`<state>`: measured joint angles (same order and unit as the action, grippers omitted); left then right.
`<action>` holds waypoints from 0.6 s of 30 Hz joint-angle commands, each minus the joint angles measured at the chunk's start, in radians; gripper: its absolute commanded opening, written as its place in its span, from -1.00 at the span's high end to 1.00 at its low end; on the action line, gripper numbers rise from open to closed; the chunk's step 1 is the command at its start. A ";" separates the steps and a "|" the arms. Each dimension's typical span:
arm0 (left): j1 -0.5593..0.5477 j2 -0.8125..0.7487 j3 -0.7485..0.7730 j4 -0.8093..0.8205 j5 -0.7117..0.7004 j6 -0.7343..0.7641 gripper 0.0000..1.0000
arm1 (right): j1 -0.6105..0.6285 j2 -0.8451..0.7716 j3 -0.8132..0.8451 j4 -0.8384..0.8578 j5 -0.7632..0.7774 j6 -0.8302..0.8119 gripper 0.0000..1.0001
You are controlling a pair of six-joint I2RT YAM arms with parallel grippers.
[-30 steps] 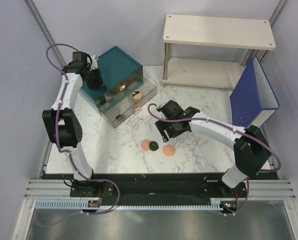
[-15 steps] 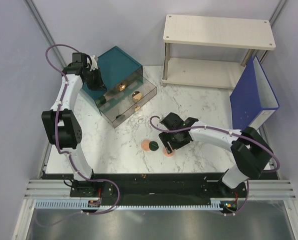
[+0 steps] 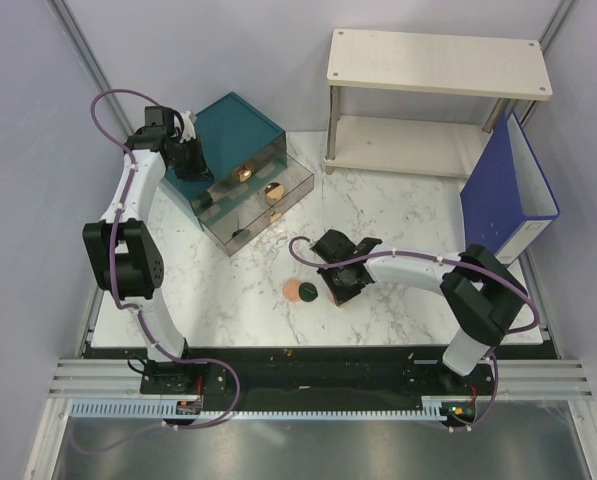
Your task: Organize the makeup
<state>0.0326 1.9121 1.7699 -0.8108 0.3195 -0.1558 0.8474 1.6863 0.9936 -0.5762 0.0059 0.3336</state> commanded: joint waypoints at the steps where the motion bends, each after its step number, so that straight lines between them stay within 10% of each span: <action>1: -0.013 0.107 -0.092 -0.254 -0.043 0.027 0.94 | 0.005 0.009 0.040 0.015 0.016 0.008 0.69; 10: -0.011 0.104 -0.093 -0.252 -0.046 0.028 0.94 | 0.001 0.104 0.356 -0.036 0.078 -0.082 1.00; 18: -0.013 0.107 -0.087 -0.252 -0.036 0.030 0.94 | -0.080 0.454 0.986 -0.088 0.054 -0.150 0.99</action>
<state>0.0334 1.9121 1.7699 -0.8093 0.3214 -0.1555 0.8223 2.0068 1.7321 -0.6464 0.0776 0.2245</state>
